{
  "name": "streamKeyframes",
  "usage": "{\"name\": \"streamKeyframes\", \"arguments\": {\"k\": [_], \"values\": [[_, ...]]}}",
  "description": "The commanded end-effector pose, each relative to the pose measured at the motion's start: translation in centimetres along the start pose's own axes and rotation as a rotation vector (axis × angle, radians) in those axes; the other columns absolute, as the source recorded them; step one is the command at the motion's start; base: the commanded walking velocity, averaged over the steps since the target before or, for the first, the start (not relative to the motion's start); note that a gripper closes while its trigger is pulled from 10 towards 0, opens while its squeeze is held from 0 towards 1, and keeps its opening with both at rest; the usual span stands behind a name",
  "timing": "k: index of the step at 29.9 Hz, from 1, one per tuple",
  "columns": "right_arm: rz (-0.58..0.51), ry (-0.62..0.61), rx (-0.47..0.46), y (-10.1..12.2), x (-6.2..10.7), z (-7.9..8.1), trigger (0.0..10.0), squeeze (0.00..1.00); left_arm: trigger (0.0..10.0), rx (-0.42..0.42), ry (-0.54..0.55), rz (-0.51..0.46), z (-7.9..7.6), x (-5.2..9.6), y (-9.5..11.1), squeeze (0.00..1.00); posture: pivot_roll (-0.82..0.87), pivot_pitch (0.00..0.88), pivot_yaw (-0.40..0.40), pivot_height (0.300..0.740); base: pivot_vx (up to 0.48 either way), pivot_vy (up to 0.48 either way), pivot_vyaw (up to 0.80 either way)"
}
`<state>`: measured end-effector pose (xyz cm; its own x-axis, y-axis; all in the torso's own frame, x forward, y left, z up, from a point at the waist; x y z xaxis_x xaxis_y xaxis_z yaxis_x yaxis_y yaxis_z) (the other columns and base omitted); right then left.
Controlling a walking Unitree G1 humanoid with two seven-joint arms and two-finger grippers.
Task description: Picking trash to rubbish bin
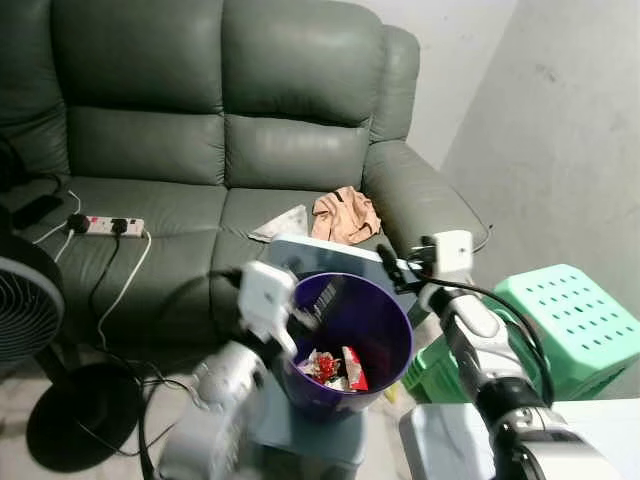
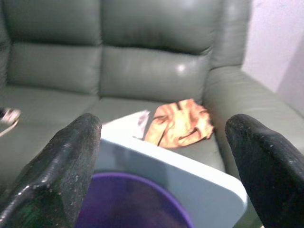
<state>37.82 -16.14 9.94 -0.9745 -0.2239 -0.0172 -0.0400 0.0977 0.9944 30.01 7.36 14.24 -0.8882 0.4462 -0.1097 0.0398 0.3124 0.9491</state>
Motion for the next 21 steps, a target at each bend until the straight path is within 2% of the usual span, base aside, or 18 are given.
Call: {"name": "streamKeyframes", "arguments": {"k": [1,2,3,4,7,8,9,12,13,17,21], "values": [[-0.068,-0.035,-0.015,1.2,0.3,-0.9,10.0,1.0,10.0,0.044,0.056,0.011,1.1,-0.5,-0.1,0.0,0.03,0.0,-0.097,0.74,0.0,0.0,0.0],[-0.091,-0.05,-0.022,1.5,0.6,-1.1,10.0,1.0,10.0,0.037,0.095,0.012,2.1,-0.7,0.1,0.0,0.02,0.0,-0.09,0.74,0.0,0.0,0.0],[-0.091,-0.05,-0.022,1.5,0.6,-1.1,10.0,1.0,10.0,0.037,0.095,0.012,2.1,-0.7,0.1,0.0,0.02,0.0,-0.09,0.74,0.0,0.0,0.0],[-0.107,-0.081,-0.032,1.7,1.2,-1.4,10.0,1.0,10.0,0.014,0.149,0.011,3.6,-1.1,0.5,0.0,0.02,0.0,-0.084,0.74,0.0,0.0,0.0],[-0.148,-0.113,0.004,2.3,1.9,-1.5,10.0,1.0,10.0,-0.022,0.204,-0.012,5.3,-1.4,1.3,0.0,0.02,0.0,-0.08,0.74,0.0,0.0,0.0],[-0.159,-0.115,0.01,2.5,2.2,-1.4,10.0,0.84,10.0,-0.014,0.225,-0.017,5.9,-1.5,1.6,0.0,0.02,0.0,-0.08,0.74,0.0,0.0,0.0],[-0.17,-0.118,0.013,2.7,2.4,-1.2,10.0,0.0,10.0,-0.013,0.241,-0.026,6.4,-1.6,2.0,0.0,0.02,0.0,-0.078,0.74,0.0,0.0,0.0],[-0.217,-0.122,0.022,3.6,3.3,-0.7,10.0,0.0,10.0,0.014,0.273,-0.054,7.8,-1.7,3.0,0.0,0.01,0.0,-0.077,0.74,0.0,0.0,0.0],[-0.217,-0.122,0.022,3.6,3.3,-0.7,10.0,0.0,10.0,0.014,0.273,-0.054,7.8,-1.7,3.0,0.0,0.01,0.0,-0.077,0.74,0.0,0.0,0.0],[-0.224,-0.138,0.026,4.0,3.7,-0.2,10.0,0.0,10.0,-0.035,0.299,-0.079,9.1,-1.8,3.8,0.0,0.01,0.0,-0.074,0.74,0.0,0.0,0.0],[-0.226,-0.146,0.043,4.4,4.0,-0.1,10.0,0.0,10.0,-0.034,0.294,-0.107,9.5,-2.0,4.4,0.0,0.01,0.0,-0.074,0.74,0.0,0.0,0.0]]}}
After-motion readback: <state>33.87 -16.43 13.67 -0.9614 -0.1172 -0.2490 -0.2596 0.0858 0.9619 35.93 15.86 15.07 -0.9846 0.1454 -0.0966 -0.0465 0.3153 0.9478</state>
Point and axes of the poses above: a point about 5 cm out from each wrist's last joint towards the gripper, its own x axis pointing back from the gripper into the wrist, its own y axis along the axis of the wrist's last joint, z = x × y, the point moved 3 cm from there along -x, pointing out of the wrist towards the gripper, and after that the axes turned 10 degrees about x, right-handed, at the moved point
